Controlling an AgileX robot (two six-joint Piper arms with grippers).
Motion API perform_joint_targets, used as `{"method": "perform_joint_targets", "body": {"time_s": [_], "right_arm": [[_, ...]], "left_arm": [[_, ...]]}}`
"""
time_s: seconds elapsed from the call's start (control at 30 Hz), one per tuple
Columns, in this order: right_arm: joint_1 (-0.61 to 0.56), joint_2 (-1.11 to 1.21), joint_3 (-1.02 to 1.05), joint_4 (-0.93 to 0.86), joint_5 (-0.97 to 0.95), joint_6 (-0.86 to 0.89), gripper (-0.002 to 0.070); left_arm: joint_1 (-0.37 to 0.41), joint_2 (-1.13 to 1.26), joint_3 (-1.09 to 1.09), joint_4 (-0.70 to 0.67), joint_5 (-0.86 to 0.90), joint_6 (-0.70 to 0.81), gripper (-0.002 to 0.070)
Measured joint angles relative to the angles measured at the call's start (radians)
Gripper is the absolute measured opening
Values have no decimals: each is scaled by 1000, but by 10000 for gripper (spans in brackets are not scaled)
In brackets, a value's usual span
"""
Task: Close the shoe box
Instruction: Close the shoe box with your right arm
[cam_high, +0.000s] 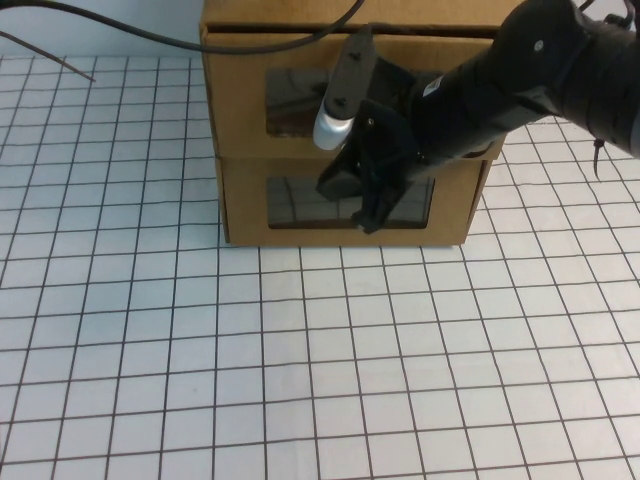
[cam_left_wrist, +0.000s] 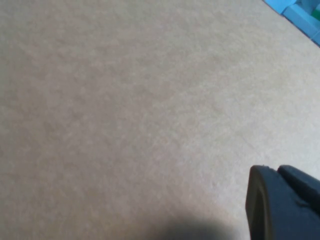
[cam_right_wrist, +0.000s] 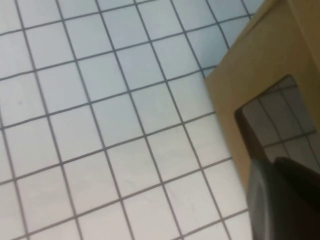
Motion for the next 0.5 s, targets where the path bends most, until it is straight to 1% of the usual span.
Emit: {"method": "perform_joint_targets", "body": {"time_s": [0.1,0.17,0.23,0.37,0.43,0.5], "right_arm": [[0,22,5,-2,-38,9,-13],[6,33,7,-4,-52,11,2],[15,33,9,-4,-51,11,41],[41,24,9,-20,-31,9,186],[49,8,9,-27,-27,7,214],[51,-16,9,-27,-27,7,214]], "left_arm": [[0,0,0,0,0,4,-6],[0,0,0,0,0,4,-6],[0,0,0,0,0,6,-5],[0,0,0,0,0,8,-6],[0,0,0,0,0,8,-6],[0,0,0,0,-2,8,-6]]}}
